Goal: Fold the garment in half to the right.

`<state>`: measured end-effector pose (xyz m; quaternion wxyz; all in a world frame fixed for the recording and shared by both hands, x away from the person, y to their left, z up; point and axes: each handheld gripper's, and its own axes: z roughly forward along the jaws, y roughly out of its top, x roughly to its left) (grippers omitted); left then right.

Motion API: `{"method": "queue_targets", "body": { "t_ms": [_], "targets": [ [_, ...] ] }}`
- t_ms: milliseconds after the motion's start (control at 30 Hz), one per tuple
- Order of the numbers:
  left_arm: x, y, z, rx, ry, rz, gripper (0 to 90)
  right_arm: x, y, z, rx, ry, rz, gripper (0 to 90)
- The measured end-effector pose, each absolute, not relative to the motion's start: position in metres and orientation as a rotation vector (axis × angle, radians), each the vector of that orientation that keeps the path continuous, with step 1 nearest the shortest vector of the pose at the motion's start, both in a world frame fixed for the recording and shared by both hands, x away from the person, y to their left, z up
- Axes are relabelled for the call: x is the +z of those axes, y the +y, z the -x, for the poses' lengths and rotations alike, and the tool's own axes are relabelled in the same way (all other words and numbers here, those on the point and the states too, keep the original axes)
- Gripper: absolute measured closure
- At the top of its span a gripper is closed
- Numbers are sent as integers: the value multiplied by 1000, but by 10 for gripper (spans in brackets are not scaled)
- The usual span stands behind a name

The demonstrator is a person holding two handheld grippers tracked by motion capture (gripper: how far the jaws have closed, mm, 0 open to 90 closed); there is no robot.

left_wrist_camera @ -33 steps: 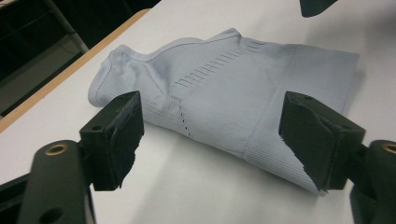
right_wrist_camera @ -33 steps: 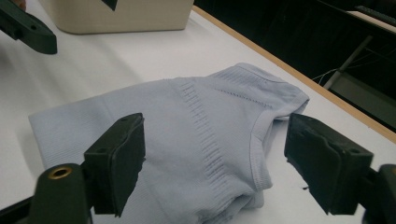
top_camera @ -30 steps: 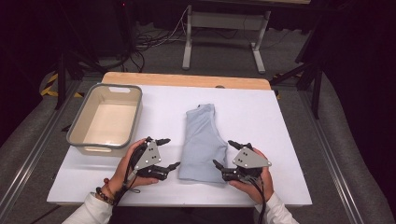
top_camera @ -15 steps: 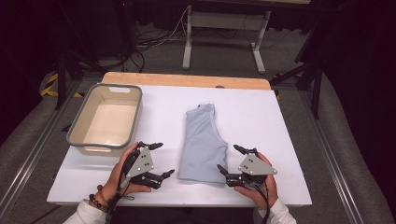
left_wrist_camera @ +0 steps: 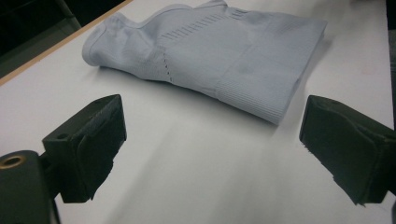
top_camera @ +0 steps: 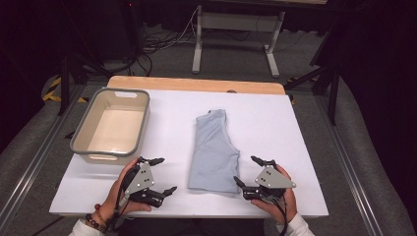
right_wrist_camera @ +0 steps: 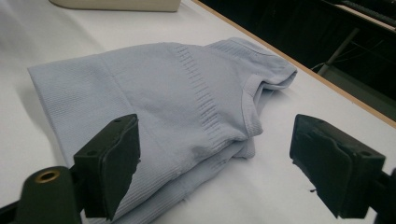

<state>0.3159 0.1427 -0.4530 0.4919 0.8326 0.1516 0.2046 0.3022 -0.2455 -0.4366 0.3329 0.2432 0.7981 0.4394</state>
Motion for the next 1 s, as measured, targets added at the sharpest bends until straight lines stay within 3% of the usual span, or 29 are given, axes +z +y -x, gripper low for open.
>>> {"method": "queue_targets", "body": {
  "t_ms": [1000],
  "targets": [
    [-463, 179, -304, 500, 477, -2008, 61, -447, -250, -304, 1169, 2094, -651, 159]
  ]
}}
